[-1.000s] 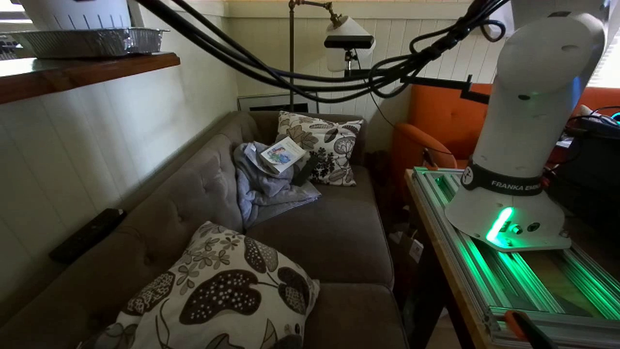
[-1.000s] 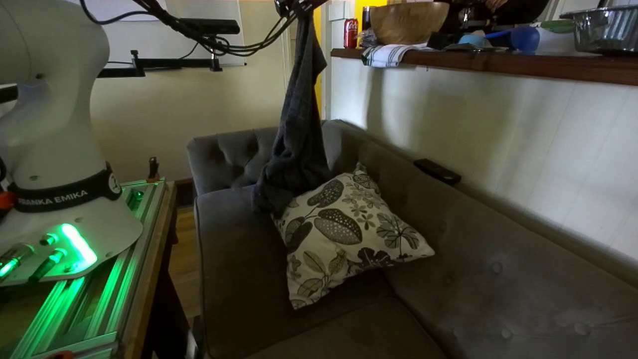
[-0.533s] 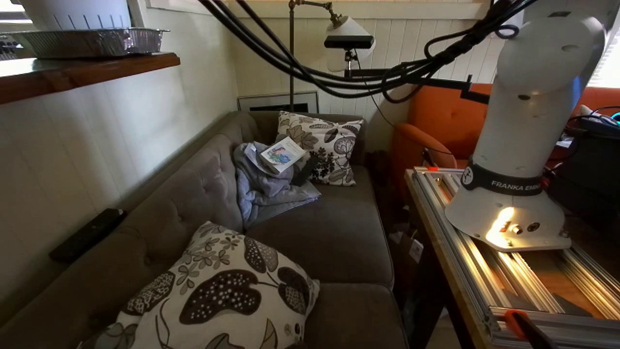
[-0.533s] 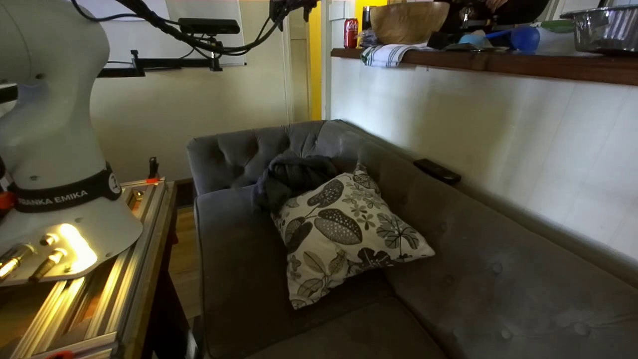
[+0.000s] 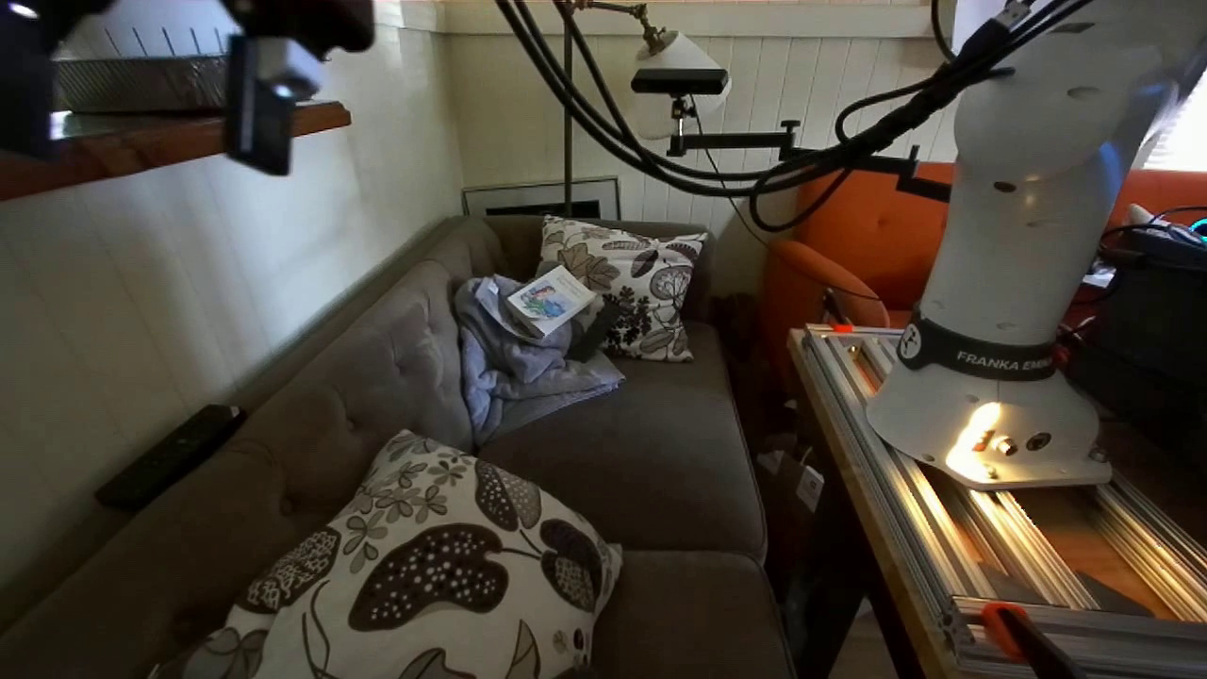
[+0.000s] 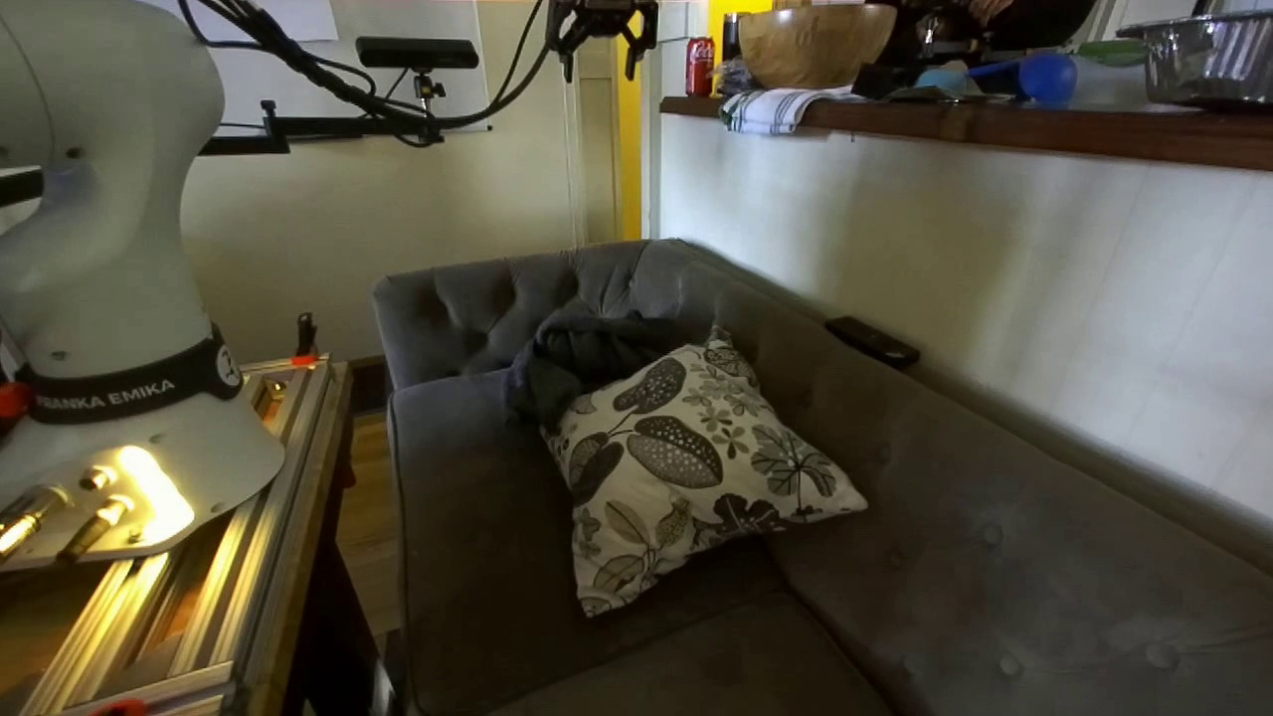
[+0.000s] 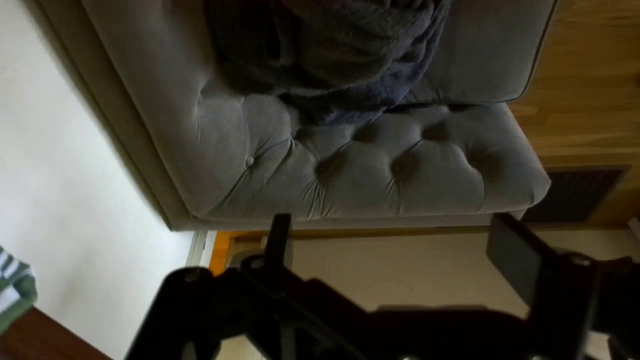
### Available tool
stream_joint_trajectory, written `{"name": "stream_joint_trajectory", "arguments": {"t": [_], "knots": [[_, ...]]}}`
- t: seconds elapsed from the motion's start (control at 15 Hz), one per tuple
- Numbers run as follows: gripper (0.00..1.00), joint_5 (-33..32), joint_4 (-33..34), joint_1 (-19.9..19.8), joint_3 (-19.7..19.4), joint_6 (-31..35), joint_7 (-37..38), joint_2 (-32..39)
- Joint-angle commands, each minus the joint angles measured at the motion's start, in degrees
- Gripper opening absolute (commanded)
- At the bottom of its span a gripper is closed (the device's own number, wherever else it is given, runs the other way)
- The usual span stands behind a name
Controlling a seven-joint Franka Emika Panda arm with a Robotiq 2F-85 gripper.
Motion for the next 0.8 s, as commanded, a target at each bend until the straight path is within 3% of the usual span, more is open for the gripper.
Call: {"name": "stream_joint_trajectory", "arguments": {"t": [0.0,0.27,0.33,0.47,0.73], "knots": [[1.00,5.1,-5.7,2.0,-10.2,-10.0,0.9,14.0],[1.00,4.8,-11.6,6.8,-23.2,-22.6,5.7,25.6],[1.00,5.6,-6.8,-0.8,-14.8,-20.4,1.4,19.2],[1.00,5.4,-8.8,1.5,-19.5,-23.6,2.6,23.8],[1.00,5.3,-10.2,2.7,-20.2,-23.7,3.7,26.4]]}}
